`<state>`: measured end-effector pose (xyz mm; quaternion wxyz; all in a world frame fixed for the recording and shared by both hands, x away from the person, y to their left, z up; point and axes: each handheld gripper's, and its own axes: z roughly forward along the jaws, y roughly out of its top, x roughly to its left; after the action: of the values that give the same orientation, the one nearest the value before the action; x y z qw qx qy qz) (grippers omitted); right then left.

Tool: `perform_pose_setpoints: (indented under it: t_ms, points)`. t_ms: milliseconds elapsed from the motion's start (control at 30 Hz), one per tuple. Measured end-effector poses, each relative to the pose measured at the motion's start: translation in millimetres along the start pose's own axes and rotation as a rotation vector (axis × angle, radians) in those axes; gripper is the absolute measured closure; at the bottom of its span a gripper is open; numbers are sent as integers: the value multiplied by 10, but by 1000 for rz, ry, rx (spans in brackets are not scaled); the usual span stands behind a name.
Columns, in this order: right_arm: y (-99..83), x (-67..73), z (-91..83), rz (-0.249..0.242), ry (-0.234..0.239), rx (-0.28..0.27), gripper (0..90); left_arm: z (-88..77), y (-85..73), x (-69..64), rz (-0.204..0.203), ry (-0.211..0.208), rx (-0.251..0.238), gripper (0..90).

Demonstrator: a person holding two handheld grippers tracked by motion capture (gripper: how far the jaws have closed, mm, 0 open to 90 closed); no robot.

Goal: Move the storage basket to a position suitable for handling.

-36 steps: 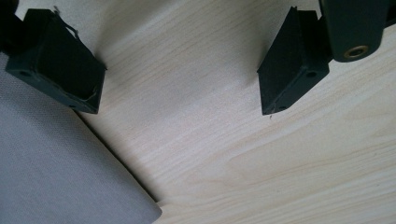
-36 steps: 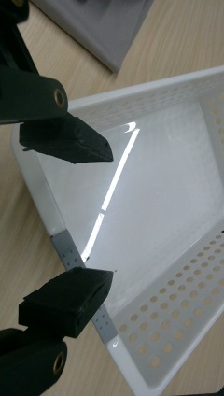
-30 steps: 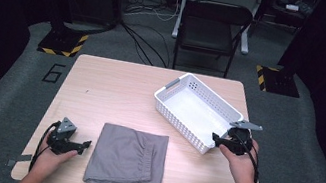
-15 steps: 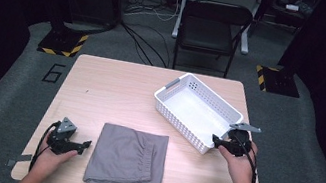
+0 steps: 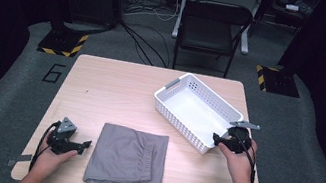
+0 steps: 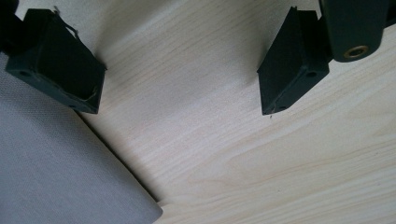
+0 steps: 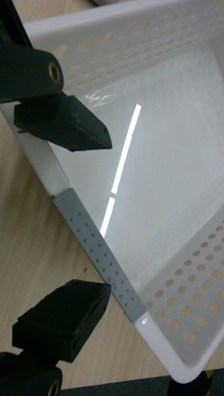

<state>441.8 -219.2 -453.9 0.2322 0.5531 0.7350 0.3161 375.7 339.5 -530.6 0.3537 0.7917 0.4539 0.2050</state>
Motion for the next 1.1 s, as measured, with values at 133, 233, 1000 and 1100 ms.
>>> perform_pose_setpoints:
  t_ms: [133,233,1000,1100]
  points:
    - [30,-32,31,10,-19,5,254,0,0,0,0,0,0,142]
    - [40,-43,48,23,-26,5,255,-1,0,1,0,0,1,142]
    - [254,-74,273,26,-36,48,335,1,0,-1,-1,0,-1,142]
    - [306,-41,310,14,-37,57,355,-1,1,0,-2,-1,2,142]
